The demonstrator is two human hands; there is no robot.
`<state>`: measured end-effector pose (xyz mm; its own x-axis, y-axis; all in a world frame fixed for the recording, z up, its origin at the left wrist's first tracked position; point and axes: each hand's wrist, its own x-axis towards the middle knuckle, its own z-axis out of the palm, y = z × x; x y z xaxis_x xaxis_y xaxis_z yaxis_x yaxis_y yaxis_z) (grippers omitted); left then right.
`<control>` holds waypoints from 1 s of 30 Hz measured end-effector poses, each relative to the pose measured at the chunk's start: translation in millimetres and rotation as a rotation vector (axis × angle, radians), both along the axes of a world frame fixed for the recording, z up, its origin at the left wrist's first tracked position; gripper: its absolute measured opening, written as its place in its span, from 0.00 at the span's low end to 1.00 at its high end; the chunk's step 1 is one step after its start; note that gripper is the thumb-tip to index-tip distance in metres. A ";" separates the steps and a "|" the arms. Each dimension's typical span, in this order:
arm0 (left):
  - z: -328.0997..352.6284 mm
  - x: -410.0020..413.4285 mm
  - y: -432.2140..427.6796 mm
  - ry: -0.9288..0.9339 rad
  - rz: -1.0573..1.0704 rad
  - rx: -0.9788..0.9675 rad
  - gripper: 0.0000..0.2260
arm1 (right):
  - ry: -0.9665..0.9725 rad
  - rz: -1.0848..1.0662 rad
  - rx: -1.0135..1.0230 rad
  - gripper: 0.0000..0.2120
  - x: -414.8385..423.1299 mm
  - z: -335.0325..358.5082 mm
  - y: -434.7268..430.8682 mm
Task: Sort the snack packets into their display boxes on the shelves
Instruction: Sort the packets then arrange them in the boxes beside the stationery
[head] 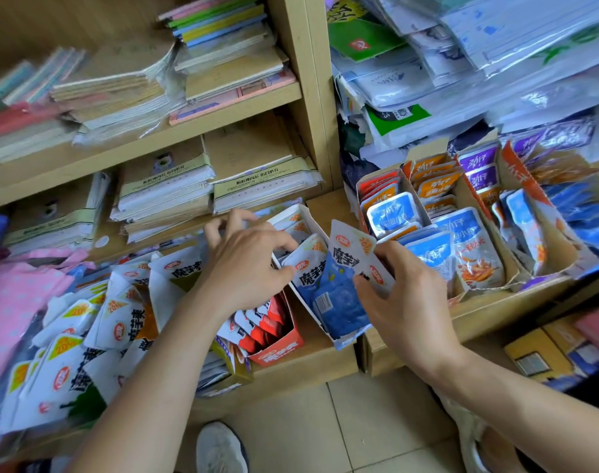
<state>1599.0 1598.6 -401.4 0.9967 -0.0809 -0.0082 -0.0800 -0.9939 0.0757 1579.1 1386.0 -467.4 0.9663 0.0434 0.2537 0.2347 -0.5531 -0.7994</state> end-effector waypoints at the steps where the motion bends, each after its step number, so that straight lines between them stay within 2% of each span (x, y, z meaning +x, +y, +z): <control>1: -0.5 -1.3 0.9 -0.010 -0.011 -0.028 0.06 | 0.000 -0.001 0.000 0.11 -0.7 0.3 0.1; 3: -2.0 -5.2 0.4 -0.054 -0.058 -0.060 0.03 | -0.006 -0.008 -0.001 0.11 -2.5 1.4 0.2; 7: -5.4 -15.9 -3.1 -0.216 -0.244 -0.143 0.07 | -0.002 -0.031 0.012 0.13 -5.5 2.3 -2.2; 9: -6.8 -21.4 -6.2 -0.297 -0.306 -0.229 0.05 | 0.011 -0.027 0.035 0.13 -6.5 2.5 -4.0; 14: -2.6 -29.7 -17.6 -0.498 -0.135 -0.461 0.06 | 0.046 0.000 0.054 0.13 -2.2 -0.4 -3.1; 15: -1.9 -30.9 -18.3 -0.466 -0.134 -0.462 0.05 | 0.055 0.028 0.056 0.14 -1.7 -1.2 -2.7; 17: -2.3 -33.5 -19.4 -0.260 -0.166 -0.395 0.07 | 0.083 0.119 0.075 0.18 -3.1 -0.8 -2.6; 19: -6.9 -36.0 -19.2 -0.101 -0.190 -0.273 0.10 | 0.076 0.217 0.029 0.27 -5.7 0.3 -5.3; 23: -9.6 -37.2 -11.5 -0.061 -0.228 -0.246 0.10 | 0.106 0.301 -0.021 0.41 -9.1 2.2 -12.0; 25: -8.4 -37.3 -7.3 -0.028 -0.213 -0.233 0.11 | 0.089 0.306 0.005 0.41 -9.9 1.2 -12.5; 27: -8.8 -36.3 -6.6 -0.044 -0.194 -0.255 0.07 | 0.063 0.283 0.008 0.39 -9.4 0.3 -10.3; 30: -10.3 -33.1 -6.1 -0.187 -0.147 -0.366 0.03 | 0.044 0.202 -0.001 0.33 -4.9 -0.5 -3.1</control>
<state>1565.8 1592.6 -411.7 0.9560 -0.1861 0.2267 -0.2644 -0.8814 0.3916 1574.1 1382.9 -467.8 0.9481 0.2373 0.2116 0.3059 -0.4996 -0.8104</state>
